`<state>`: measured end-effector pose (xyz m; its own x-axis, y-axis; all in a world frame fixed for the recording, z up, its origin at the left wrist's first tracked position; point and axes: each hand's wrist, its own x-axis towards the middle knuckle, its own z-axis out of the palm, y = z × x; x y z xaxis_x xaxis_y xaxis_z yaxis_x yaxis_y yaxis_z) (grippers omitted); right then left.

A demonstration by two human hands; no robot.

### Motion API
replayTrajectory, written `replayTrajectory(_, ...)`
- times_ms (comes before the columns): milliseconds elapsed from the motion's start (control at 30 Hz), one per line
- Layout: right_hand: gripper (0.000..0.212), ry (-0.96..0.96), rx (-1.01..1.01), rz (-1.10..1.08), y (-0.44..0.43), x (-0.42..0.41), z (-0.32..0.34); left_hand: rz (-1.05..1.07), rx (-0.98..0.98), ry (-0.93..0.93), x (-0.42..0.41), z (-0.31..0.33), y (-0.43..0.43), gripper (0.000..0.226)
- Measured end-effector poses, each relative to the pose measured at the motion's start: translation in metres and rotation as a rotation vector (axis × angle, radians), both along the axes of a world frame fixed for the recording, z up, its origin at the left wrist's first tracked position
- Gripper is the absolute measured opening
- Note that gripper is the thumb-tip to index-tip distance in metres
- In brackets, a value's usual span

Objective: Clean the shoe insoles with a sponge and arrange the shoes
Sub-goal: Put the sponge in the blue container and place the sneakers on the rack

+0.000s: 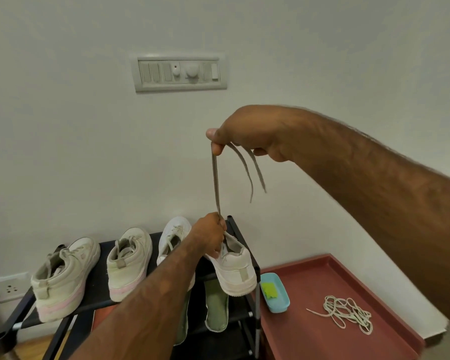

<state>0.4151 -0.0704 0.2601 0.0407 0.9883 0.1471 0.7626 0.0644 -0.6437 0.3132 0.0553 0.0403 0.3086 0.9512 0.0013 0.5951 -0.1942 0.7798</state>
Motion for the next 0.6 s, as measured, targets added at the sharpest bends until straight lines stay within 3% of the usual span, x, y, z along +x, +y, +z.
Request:
replayTrajectory(200, 0.033, 0.017, -0.016, -0.058, -0.007, 0.01, 0.008, -0.009, -0.045, -0.006, -0.001, -0.001, -0.002, 0.019)
replayTrajectory(333, 0.026, 0.081, -0.113, 0.008, -0.003, 0.016, -0.003, -0.024, -0.073, -0.003, -0.002, -0.001, -0.002, 0.022)
replayTrajectory(600, 0.021, 0.218, -0.097, 0.011, 0.021, 0.028, -0.04, -0.03, -0.137, -0.086, -0.003, 0.005, -0.001, 0.022)
